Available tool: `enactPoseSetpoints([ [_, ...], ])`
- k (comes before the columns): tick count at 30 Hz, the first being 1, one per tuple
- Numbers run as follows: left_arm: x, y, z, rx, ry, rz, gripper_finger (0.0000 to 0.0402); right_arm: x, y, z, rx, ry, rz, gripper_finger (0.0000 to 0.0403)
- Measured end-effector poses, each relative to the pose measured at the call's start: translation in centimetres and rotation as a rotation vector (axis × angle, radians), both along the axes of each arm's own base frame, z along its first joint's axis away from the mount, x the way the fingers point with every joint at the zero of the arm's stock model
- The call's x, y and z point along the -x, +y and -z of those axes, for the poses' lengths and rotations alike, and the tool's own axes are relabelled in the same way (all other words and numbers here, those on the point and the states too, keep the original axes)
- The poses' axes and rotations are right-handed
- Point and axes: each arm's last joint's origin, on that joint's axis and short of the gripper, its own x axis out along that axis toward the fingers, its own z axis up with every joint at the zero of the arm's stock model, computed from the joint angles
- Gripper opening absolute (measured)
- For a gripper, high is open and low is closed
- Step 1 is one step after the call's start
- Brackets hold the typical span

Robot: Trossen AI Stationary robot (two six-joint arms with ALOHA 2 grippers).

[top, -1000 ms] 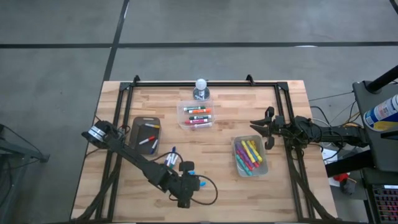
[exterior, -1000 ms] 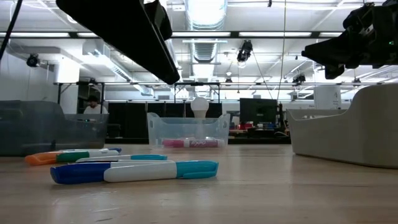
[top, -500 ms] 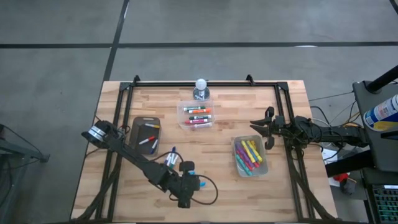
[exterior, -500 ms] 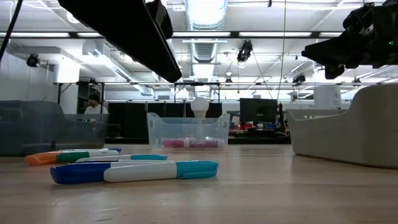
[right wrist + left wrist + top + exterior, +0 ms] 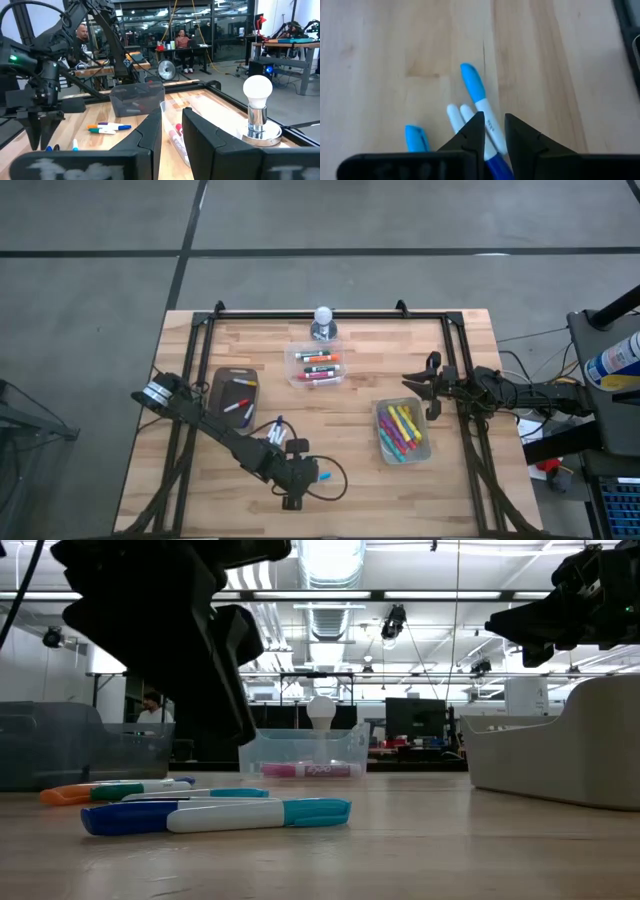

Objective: Pick & Place Markers
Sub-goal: Put the right light blue mini marker into the transparent black bin

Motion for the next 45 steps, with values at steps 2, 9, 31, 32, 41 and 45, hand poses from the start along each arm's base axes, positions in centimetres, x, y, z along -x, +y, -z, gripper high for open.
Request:
enactPoseSetpoints([
  [2, -0.1, -0.1, 0.2, 0.006, -0.017, 0.005, 0.0068, 0.0, 0.0, 0.0, 0.001, 0.000, 0.000, 0.0068],
  [9, -0.3, -0.3, 2.0, 0.050, -0.021, 0.035, 0.0068, 0.0, 0.0, 0.0, 0.001, 0.000, 0.000, 0.0068],
  [31, -0.8, -0.2, 4.7, -0.027, -0.020, 0.033, 0.0044, 0.0, 0.0, 0.0, 0.000, 0.000, 0.000, 0.0068],
  [32, -0.9, -0.2, 4.7, -0.028, -0.020, 0.034, 0.0034, 0.0, 0.0, 0.0, 0.001, 0.000, 0.000, 0.0068],
  [41, -1.0, 0.1, 4.7, -0.035, -0.018, 0.048, 0.0002, 0.0, 0.0, 0.0, 0.000, 0.000, 0.000, 0.0068],
  [45, -1.0, 0.2, 4.5, -0.042, -0.015, 0.053, 0.0001, 0.0, 0.0, 0.0, 0.000, -0.001, 0.000, 0.0068],
])
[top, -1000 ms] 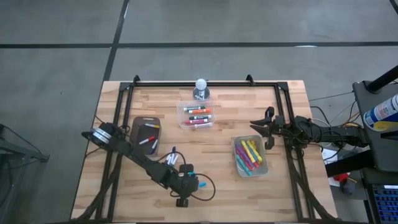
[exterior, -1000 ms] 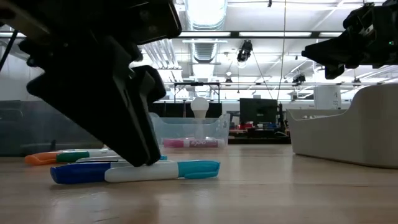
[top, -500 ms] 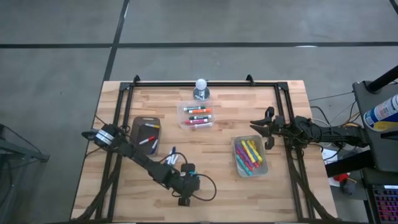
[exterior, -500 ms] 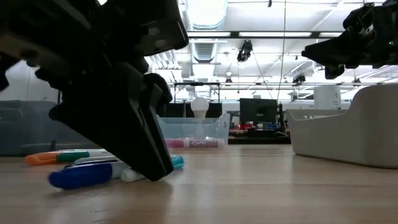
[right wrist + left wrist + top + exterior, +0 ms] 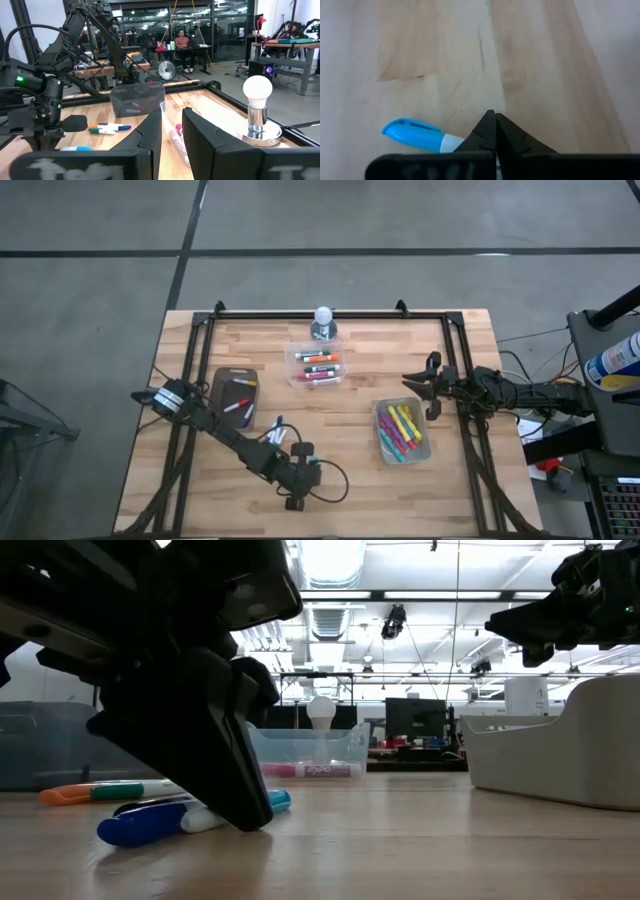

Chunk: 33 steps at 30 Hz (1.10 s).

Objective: Pick & Place Markers
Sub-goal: Put the right light blue mini marker into the transparent black bin, then put the black mini marker into the transparent black bin

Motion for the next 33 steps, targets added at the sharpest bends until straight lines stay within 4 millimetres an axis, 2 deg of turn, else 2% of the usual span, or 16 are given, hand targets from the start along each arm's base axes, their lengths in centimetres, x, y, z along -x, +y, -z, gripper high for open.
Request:
enactPoseSetpoints([
  [5, 0.4, 0.3, -1.1, -0.016, 0.014, -0.008, 0.0000, 0.0, 0.0, 0.0, 0.000, 0.000, 0.000, 0.0068],
  [9, 0.8, 0.6, -2.5, 0.080, 0.024, -0.155, 0.0000, 0.0, 0.0, 0.0, 0.001, 0.000, 0.000, 0.0068],
  [14, 1.3, 0.9, -2.6, 0.106, 0.075, -0.244, 0.0004, 0.0, 0.0, 0.0, 0.001, 0.001, 0.000, 0.0068],
  [20, 2.1, 1.8, -2.2, -0.048, 0.099, -0.343, 0.0059, 0.0, 0.0, 0.0, 0.000, 0.001, 0.000, 0.0068],
  [25, 2.1, 1.9, -2.2, -0.056, 0.098, -0.365, 0.0112, 0.0, 0.0, 0.0, 0.000, 0.001, 0.000, 0.0068],
  [33, 2.6, 2.1, -1.9, -0.095, 0.127, -0.367, 0.0128, 0.0, 0.0, 0.0, 0.001, 0.001, 0.000, 0.0068],
])
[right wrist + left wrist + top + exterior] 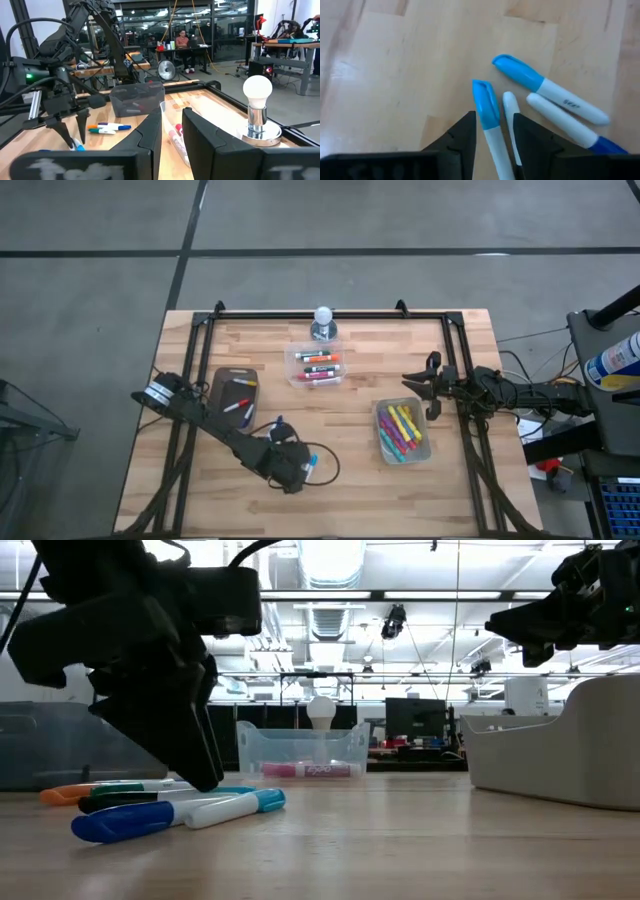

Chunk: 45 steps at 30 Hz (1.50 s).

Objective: Pick & Place Markers
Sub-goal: Put the black mini marker into the transparent black bin

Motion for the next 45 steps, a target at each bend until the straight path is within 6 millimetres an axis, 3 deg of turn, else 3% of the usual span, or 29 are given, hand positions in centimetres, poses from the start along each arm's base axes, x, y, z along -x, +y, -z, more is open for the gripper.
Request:
enactPoseSetpoints([
  [9, 0.3, 0.8, 0.5, -0.072, 0.009, -0.023, 0.0128, 0.0, 0.0, 0.0, 0.000, 0.000, 0.000, 0.0068],
  [29, 0.3, 1.1, 1.3, 0.008, 0.035, 0.026, 0.0128, 0.0, 0.0, 0.0, 0.000, 0.000, 0.000, 0.0068],
  [45, 0.9, 0.9, 0.5, 0.041, 0.173, 0.063, 0.0128, 0.0, 0.0, 0.0, 0.000, 0.000, 0.000, 0.0068],
])
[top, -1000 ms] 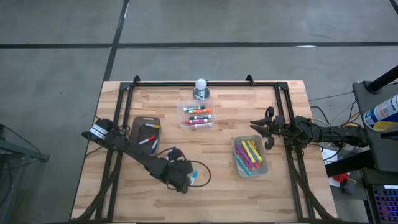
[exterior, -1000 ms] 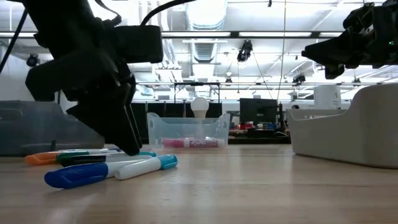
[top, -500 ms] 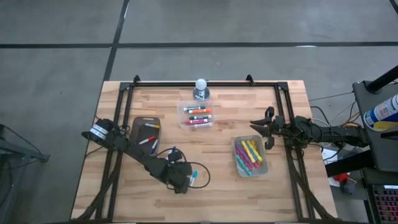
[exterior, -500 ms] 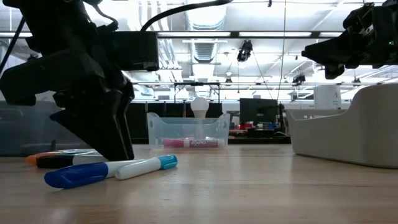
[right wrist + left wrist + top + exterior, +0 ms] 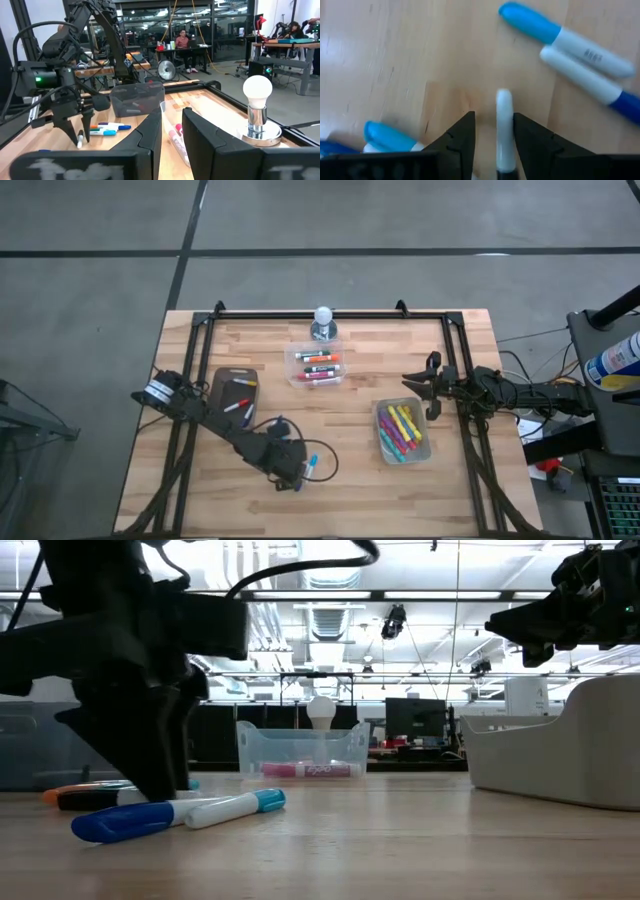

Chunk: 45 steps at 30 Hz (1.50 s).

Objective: Pick & Place Markers
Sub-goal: Put the black mini marker into the transparent black bin

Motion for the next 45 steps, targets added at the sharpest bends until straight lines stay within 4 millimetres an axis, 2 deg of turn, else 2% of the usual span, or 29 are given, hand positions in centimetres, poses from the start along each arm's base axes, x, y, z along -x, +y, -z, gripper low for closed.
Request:
enactPoseSetpoints([
  [7, 0.2, -0.1, 0.0, -0.005, 0.019, 0.030, 0.0113, 0.0, 0.0, 0.0, -0.001, -0.001, 0.000, 0.0068],
  [15, 0.2, -0.3, 0.0, -0.012, 0.021, 0.090, 0.0019, 0.0, 0.0, 0.0, 0.000, 0.000, 0.000, 0.0068],
  [22, 1.1, 0.2, -0.7, -0.049, 0.074, 0.148, 0.0032, 0.0, 0.0, 0.0, -0.001, 0.000, 0.000, 0.0068],
  [30, 3.2, 1.2, -5.9, -0.085, -0.028, 0.080, 0.0029, 0.0, 0.0, 0.0, 0.000, 0.001, 0.000, 0.0068],
  [39, 9.1, 5.4, -12.0, -0.321, -0.082, -0.160, 0.0028, 0.0, 0.0, 0.0, 0.000, 0.000, 0.000, 0.0068],
  [42, 10.7, 6.6, -12.9, -0.361, -0.121, -0.258, 0.0028, 0.0, 0.0, 0.0, -0.001, 0.000, 0.000, 0.0068],
  [45, 11.9, 7.5, -12.6, -0.345, -0.146, -0.316, 0.0028, 0.0, 0.0, 0.0, 0.000, 0.000, 0.000, 0.0068],
])
